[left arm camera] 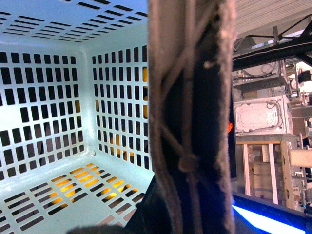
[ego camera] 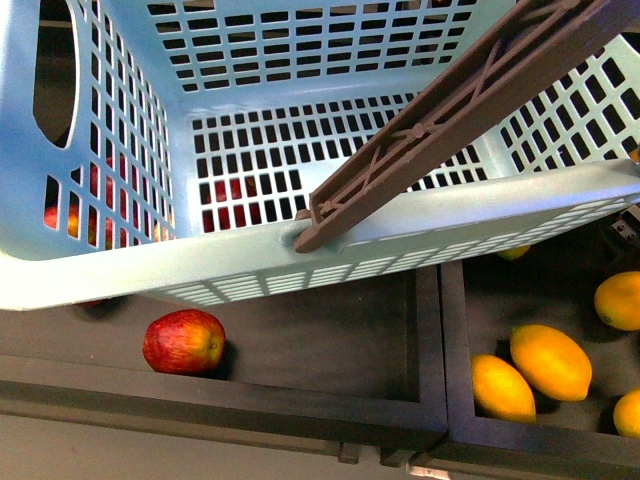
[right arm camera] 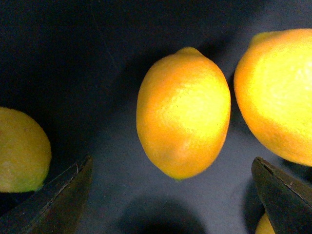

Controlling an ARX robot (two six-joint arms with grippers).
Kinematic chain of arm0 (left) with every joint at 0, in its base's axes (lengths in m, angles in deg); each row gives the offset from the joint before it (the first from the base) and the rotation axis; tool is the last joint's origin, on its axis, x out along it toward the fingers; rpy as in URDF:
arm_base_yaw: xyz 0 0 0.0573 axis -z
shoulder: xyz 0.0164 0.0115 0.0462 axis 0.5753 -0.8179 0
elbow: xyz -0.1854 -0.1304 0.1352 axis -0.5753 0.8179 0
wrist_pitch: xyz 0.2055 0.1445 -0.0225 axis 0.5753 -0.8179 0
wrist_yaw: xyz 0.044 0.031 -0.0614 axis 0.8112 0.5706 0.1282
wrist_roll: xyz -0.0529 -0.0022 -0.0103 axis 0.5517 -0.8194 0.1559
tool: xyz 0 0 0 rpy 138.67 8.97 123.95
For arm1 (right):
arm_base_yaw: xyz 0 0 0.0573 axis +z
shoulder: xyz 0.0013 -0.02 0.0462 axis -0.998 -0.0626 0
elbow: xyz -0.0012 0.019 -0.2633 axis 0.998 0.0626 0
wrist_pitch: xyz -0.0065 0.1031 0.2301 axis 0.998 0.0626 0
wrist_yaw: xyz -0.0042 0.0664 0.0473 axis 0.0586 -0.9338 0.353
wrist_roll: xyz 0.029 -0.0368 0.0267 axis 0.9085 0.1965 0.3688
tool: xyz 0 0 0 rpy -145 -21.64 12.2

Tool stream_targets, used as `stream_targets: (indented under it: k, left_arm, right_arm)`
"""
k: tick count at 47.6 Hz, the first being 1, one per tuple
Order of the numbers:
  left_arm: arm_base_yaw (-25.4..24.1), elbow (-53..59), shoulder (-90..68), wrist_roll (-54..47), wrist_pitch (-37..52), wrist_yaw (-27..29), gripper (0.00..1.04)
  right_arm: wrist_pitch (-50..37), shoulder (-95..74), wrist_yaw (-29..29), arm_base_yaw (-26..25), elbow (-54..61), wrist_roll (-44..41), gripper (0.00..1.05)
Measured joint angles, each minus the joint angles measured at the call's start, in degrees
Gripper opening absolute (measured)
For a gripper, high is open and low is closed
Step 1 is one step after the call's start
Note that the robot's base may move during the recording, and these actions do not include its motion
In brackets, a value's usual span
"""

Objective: Pick lemon and mango into basket

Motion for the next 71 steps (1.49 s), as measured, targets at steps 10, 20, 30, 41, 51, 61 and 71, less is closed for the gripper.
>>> stream_targets:
  k: [10,20,30,41,51,61,71]
  left_arm:
    - [0.0,0.0,0.0,0.0,0.0,0.02,0.05]
    - [0.0,0.0,-0.02,0.0,0.0,0.0,0.05]
    - [0.0,0.0,0.0,0.0,0.0,0.0,0.05]
    - [0.0,0.0,0.0,0.0,0.0,0.0,0.05]
    - [0.0,0.0,0.0,0.0,0.0,0.0,0.05]
    - [0.0,0.0,-0.02,0.0,0.0,0.0,0.05]
    - [0.0,0.0,0.0,0.0,0.0,0.02,0.05]
  right_arm:
    - [3.26,-4.7,0.35,-0.66,-6.82,0.7,0.96]
    - [4.63,-7.87,0.5,-1.05,-10.29,0.79,0.96]
    - [4.92,-10.82,0.55,-1.27,-12.59,0.81,0.91]
    - [2.05,-10.38,0.44,-1.84,-9.7,0.2,0.63]
    - [-2.51,-4.22,0.31,-2.93,-2.51,-3.74,0.62]
    - [-6.43,12.33,-2.4,-6.12,7.13,-12.31,0.62]
    - [-3.06,32.35,-7.82,-8.74,13.73,-19.32,0.62]
